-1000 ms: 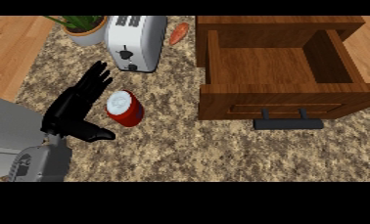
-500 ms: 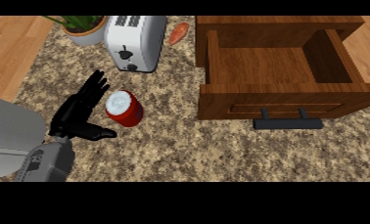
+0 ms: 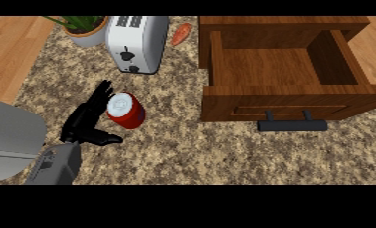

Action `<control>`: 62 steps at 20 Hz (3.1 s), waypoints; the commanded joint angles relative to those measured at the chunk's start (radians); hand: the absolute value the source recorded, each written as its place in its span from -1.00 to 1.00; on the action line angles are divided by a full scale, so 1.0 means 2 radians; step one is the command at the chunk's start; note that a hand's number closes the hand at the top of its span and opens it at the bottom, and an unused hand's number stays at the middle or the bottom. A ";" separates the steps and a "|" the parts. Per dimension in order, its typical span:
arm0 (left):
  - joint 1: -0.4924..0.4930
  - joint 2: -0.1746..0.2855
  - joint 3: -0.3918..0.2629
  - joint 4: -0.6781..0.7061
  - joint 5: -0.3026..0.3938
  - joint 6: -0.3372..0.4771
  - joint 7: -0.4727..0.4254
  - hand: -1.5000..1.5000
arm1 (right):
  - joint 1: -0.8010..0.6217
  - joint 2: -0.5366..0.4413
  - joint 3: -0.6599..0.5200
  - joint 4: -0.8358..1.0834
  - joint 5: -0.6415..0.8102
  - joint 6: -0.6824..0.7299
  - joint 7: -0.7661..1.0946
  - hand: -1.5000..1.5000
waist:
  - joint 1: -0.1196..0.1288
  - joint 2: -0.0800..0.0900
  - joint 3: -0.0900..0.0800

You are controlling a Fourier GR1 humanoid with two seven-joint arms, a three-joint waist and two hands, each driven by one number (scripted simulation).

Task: Pick up the can, place it into the drawer and close the drawer

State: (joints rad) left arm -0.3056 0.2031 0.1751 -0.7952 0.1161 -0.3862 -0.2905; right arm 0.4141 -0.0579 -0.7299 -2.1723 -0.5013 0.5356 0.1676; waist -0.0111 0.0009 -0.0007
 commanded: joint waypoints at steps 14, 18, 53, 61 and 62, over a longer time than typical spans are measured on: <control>-0.099 -0.019 0.026 0.203 -0.005 -0.013 -0.082 -1.00 | -0.016 -0.005 -0.018 -0.029 -0.016 -0.006 0.046 -1.00 | 0.000 0.000 0.000; -0.124 -0.008 0.038 0.254 -0.002 -0.036 -0.105 1.00 | -0.014 0.013 -0.013 -0.021 -0.021 0.009 0.034 -1.00 | -0.004 0.002 0.000; -0.059 -0.101 -0.090 -0.240 0.093 0.271 0.102 1.00 | 0.026 0.029 0.012 -0.059 -0.021 -0.025 0.037 -1.00 | 0.005 -0.003 0.001; -0.131 -0.094 -0.080 -0.285 0.063 0.317 0.190 1.00 | 0.034 0.029 -0.004 -0.047 -0.038 -0.004 0.031 -1.00 | 0.001 -0.001 0.001; -0.109 -0.101 -0.119 -0.333 0.055 0.347 0.219 1.00 | 0.028 0.026 -0.015 -0.073 -0.051 -0.025 0.061 -1.00 | 0.003 -0.002 0.000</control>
State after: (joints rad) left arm -0.5024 0.0060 -0.0024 -1.3715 0.2591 0.2197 0.0575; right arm 0.4735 -0.0017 -0.7401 -2.3013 -0.5855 0.4979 0.2629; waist -0.0048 -0.0031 0.0005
